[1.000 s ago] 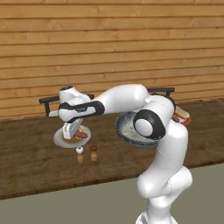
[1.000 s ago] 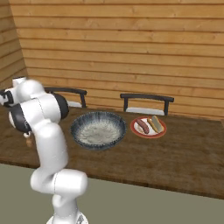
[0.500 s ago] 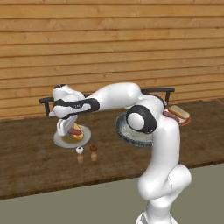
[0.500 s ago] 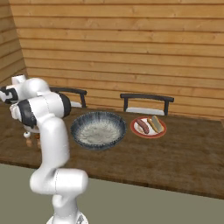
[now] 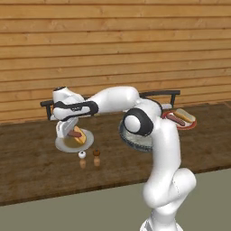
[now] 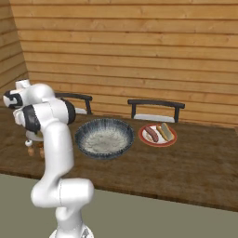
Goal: Place one bun and one sausage from the bowl on each plate.
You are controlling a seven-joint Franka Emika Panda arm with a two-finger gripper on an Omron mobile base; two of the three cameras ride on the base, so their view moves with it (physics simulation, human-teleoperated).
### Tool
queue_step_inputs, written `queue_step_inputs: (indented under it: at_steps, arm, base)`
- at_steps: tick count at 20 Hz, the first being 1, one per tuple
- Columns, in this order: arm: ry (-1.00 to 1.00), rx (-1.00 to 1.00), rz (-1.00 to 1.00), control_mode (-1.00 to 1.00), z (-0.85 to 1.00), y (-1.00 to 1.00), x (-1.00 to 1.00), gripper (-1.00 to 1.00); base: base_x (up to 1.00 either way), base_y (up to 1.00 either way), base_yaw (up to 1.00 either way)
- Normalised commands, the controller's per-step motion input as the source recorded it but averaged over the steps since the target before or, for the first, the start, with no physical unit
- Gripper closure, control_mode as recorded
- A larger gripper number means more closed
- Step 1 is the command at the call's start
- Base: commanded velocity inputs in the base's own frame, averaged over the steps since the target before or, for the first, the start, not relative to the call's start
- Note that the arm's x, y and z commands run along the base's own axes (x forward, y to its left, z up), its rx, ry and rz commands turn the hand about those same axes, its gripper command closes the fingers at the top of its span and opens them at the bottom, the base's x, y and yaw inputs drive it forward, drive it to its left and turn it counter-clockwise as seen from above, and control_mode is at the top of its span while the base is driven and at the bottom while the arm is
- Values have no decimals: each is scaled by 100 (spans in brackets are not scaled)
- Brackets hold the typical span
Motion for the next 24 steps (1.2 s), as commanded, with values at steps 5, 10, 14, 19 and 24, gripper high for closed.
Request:
queue_step_inputs:
  at_steps: [5, 10, 14, 19, 24]
  arm:
    - [0, 0, -12, -100, -14, 6, 16, 100]
    - [0, 0, -7, -100, -26, 3, 0, 100]
    - [0, 0, -9, -100, -42, 13, 3, 100]
    - [0, 0, -11, -100, -18, 8, 9, 100]
    - [0, -1, -13, -100, 0, -3, 4, 100]
  base:
    - [0, 0, 0]
    - [0, 0, 0]
    - [0, 0, 0]
    - [0, 0, 0]
    - [0, 0, 0]
